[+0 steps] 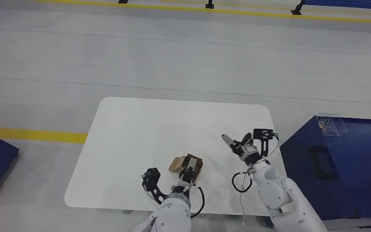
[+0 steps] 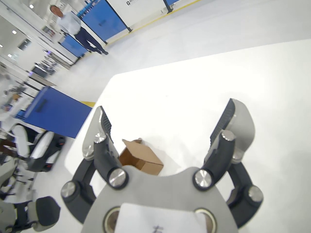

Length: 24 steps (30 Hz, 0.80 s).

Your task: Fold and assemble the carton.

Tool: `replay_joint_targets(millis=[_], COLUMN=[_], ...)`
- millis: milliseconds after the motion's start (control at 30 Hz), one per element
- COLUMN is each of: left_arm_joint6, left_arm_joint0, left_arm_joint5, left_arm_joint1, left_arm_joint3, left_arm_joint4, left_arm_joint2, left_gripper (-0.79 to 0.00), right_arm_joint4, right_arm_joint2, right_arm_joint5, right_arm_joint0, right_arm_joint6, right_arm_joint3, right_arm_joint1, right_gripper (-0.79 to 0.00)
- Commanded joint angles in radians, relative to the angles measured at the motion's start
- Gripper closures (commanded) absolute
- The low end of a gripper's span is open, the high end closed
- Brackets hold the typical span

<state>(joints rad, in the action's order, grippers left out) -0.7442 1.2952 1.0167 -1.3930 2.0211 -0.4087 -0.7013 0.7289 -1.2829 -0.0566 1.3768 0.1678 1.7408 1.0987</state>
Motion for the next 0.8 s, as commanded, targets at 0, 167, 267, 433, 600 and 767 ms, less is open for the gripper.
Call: replay_joint_targets(millis=[0, 167, 267, 433, 600, 767], left_arm_joint6=[0.009, -0.03, -0.064, -0.064, -0.064, -0.064], left_arm_joint0=[-0.012, -0.096, -0.153, -0.238, -0.293, -0.241], left_arm_joint5=[-0.004, -0.004, -0.004, -0.004, -0.004, -0.004], left_arm_joint1=[0.014, 0.014, 0.012, 0.015, 0.024, 0.06], left_arm_joint3=[-0.088, -0.255, -0.304, -0.358, -0.324, -0.225], left_arm_joint4=[0.006, -0.084, -0.176, -0.266, -0.314, -0.277], left_arm_joint2=[0.007, 0.086, 0.122, 0.177, 0.175, 0.09], left_gripper=[-0.785, -0.785, -0.785, -0.785, -0.785, -0.785], right_arm_joint4=[0.088, 0.141, 0.149, 0.174, 0.186, 0.226], right_arm_joint2=[0.056, 0.126, 0.163, 0.214, 0.242, 0.271], right_arm_joint5=[-0.012, -0.027, -0.041, -0.046, -0.051, -0.06], right_arm_joint0=[-0.032, -0.085, -0.109, -0.134, -0.147, -0.159], right_arm_joint6=[0.035, 0.072, 0.078, 0.086, 0.094, 0.12], right_arm_joint3=[-0.034, -0.105, -0.145, -0.188, -0.204, -0.223], right_arm_joint1=[0.005, 0.02, 0.031, 0.046, 0.058, 0.068], right_gripper=[-0.785, -0.785, -0.785, -0.785, -0.785, -0.785])
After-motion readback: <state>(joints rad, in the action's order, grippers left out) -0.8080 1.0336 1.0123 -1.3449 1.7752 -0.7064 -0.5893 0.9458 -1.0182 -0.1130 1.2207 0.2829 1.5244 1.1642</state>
